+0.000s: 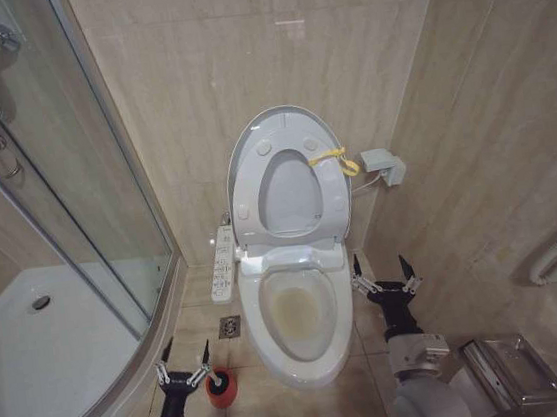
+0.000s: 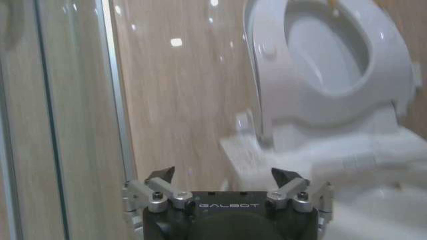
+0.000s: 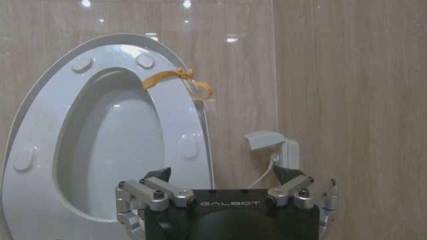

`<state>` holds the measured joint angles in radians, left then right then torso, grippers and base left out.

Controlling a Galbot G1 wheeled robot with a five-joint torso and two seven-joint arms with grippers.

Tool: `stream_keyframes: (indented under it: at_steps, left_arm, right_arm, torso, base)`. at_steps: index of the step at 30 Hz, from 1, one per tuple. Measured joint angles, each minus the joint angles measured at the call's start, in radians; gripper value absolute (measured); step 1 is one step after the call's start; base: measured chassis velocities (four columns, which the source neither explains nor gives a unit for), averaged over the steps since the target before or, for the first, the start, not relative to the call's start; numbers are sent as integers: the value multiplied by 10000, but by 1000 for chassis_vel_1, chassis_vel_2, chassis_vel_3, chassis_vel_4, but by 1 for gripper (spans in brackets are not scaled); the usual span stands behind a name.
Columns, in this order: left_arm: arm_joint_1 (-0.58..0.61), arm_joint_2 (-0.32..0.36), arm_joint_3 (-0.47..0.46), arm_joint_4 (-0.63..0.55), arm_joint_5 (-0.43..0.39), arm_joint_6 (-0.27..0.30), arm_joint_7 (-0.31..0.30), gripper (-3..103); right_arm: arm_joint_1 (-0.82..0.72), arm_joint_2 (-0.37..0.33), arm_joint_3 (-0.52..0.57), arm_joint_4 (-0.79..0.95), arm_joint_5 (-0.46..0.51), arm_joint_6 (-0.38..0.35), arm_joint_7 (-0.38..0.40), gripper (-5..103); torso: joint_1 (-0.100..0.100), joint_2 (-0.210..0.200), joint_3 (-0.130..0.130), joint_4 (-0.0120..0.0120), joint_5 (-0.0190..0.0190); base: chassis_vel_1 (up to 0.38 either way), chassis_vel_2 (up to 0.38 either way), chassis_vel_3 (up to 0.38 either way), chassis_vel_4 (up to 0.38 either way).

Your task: Open the toilet lid, clean the toilet bowl with a toilet brush, close the toilet lid, and flush.

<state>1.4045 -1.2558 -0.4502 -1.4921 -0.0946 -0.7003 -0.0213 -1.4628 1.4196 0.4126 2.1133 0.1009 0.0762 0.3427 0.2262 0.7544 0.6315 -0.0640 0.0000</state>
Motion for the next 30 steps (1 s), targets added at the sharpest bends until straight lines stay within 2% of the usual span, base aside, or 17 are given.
stream_keyframes:
  at_steps: [1,3,4,7,8,13,14,17,30]
  left_arm:
    - [143,7,-128,-542,43,214,-82,98]
    - [467,23,-456,-1872,98,790,-219,98]
    - [467,23,-456,-1872,98,790,-219,98]
    - [856,37,-736,-3506,84,1631,-410,100]
    - [856,37,-736,-3506,84,1631,-410,100]
    - [1591,45,-1060,-5448,-199,2977,-615,100]
    - [1591,45,-1060,-5448,-199,2977,-615,100]
    - [2011,60,-1149,-6104,-702,3714,-1167,100]
    - [3076,-503,-1497,-6820,-1065,3836,-1361,100]
  right_arm:
    - [0,0,0,0,0,0,-1,100]
    - [0,0,0,0,0,0,-1,100]
    - [0,0,0,0,0,0,-1,100]
    - [0,0,0,0,0,0,0,100]
    - [0,0,0,0,0,0,0,100]
    - [0,0,0,0,0,0,-1,100]
    - [0,0,0,0,0,0,-1,100]
    - [0,0,0,1,0,0,-1,100]
    - [0,0,0,0,0,0,0,100]
  torso:
    - [0,0,0,-1,1]
    - [0,0,0,0,1]
    - [0,0,0,0,1]
    - [0,0,0,0,1]
    - [0,0,0,0,1]
    - [-1,1,-1,1,2]
    - [-1,1,-1,1,2]
    - [-2,1,-1,0,1]
    - [-1,1,0,0,0]
  base:
    - [0,0,0,0]
    - [0,0,0,0]
    - [0,0,0,0]
    - [0,0,0,0]
    - [0,0,0,0]
    - [0,0,0,0]
    - [0,0,0,0]
    - [0,0,0,0]
    - [0,0,0,0]
